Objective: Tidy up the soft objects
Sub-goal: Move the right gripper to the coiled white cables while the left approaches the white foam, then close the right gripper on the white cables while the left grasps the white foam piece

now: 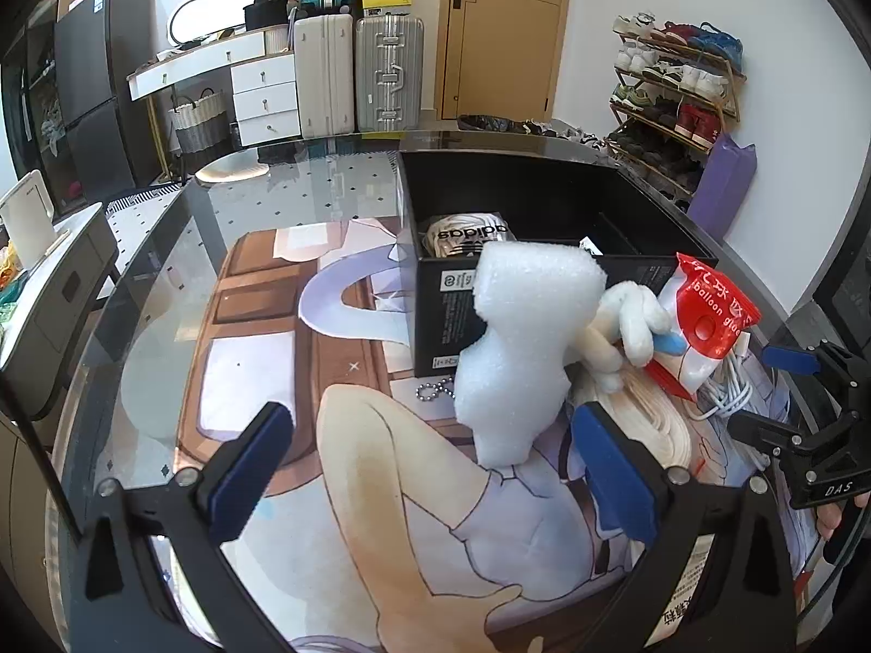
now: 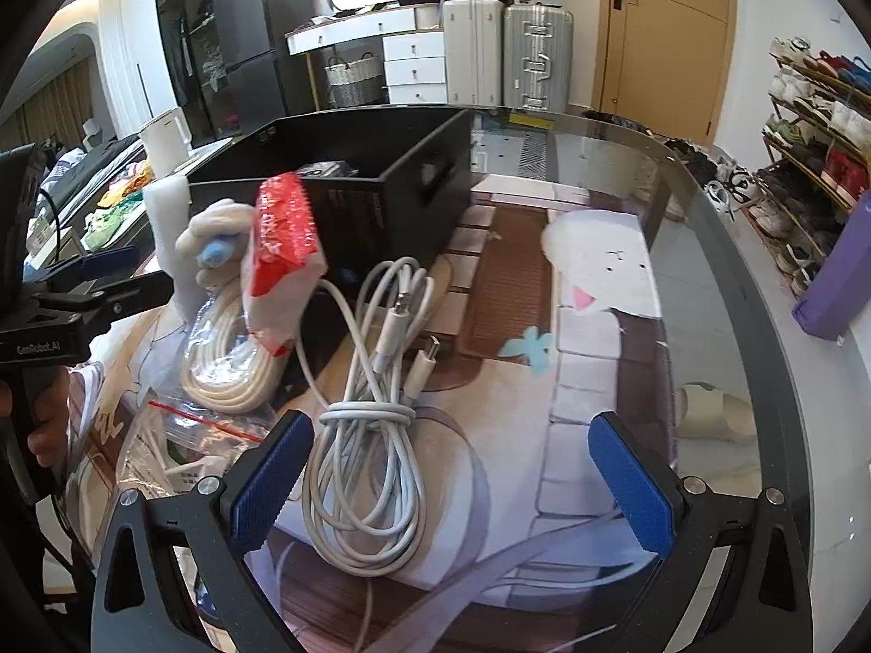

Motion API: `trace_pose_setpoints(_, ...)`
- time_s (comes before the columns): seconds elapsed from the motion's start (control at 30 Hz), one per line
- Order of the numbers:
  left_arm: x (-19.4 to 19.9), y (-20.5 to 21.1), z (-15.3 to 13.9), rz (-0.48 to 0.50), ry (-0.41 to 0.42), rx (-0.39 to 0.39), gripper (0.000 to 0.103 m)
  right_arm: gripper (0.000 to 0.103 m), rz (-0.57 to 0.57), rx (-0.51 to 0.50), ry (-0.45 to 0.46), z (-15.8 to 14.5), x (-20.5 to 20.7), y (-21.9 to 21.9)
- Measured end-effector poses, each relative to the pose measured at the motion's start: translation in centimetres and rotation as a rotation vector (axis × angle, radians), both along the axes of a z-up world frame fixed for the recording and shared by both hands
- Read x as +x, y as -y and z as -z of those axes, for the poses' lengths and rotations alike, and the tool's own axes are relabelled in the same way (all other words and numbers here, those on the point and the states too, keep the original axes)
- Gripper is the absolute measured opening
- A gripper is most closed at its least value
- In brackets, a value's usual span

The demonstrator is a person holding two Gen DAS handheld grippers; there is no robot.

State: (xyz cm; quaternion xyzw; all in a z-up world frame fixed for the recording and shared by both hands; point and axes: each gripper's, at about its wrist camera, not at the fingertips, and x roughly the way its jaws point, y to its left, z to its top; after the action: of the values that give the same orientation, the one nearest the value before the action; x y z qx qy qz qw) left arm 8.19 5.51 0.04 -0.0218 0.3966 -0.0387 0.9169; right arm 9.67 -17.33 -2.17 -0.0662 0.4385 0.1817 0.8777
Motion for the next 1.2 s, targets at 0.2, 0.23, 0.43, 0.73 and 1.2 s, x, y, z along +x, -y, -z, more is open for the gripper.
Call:
trace_pose_setpoints(0.2,0.0,-0.1,0.0,-0.002,-0.001,-0.003,0.103,0.102,0.002,0.003,-0.014,0.3,0.3,-0.6)
trace_pose_setpoints(0.23,0.0,-0.1,0.0,-0.001,-0.002,-0.002,0.103,0.102,-0.001,0.002,-0.016,0.4,0.4,-0.8)
trace_pose_setpoints(0.43,0.0,-0.2,0.0,0.000,-0.002,-0.006,0.103,0.102,-0.008,-0.043,-0.011,0.6,0.7,-1.6)
trace_pose_setpoints(0.73,0.2,-0.2,0.1,0.004,0.000,-0.019,0.103,0.099,0.004,-0.056,0.000,0.8,0.8,-1.0)
trace_pose_setpoints(1.2,0.1,0.2,0.1,0.012,0.009,-0.028,0.102,0.069,-0.039,-0.009,-0.007,0.7,0.7,-1.4)
